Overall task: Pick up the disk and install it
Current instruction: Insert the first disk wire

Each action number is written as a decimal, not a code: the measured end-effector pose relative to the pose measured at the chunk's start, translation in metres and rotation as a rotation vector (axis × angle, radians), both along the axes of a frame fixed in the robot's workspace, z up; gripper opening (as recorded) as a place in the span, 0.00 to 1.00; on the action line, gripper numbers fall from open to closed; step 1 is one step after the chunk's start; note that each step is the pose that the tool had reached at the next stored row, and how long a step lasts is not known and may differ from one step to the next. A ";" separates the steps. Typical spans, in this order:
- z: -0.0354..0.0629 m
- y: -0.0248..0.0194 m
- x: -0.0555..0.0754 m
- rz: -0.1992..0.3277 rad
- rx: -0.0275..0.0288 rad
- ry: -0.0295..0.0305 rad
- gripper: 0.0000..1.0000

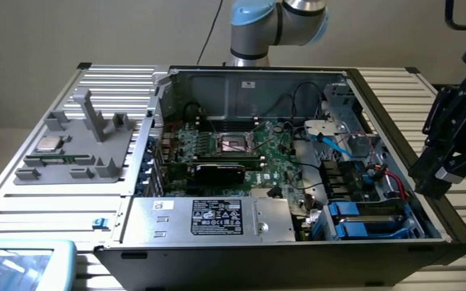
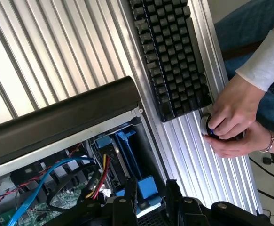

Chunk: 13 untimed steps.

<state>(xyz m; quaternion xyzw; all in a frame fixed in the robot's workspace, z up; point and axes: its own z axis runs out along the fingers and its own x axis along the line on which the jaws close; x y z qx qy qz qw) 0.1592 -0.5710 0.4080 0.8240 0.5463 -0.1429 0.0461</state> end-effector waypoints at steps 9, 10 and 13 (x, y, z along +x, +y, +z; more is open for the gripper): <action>0.0134 0.0000 -0.001 0.000 0.0002 -0.0086 0.38; 0.0135 0.0000 -0.001 0.000 0.0000 -0.0087 0.38; 0.0135 0.0000 -0.001 0.000 0.0000 -0.0087 0.38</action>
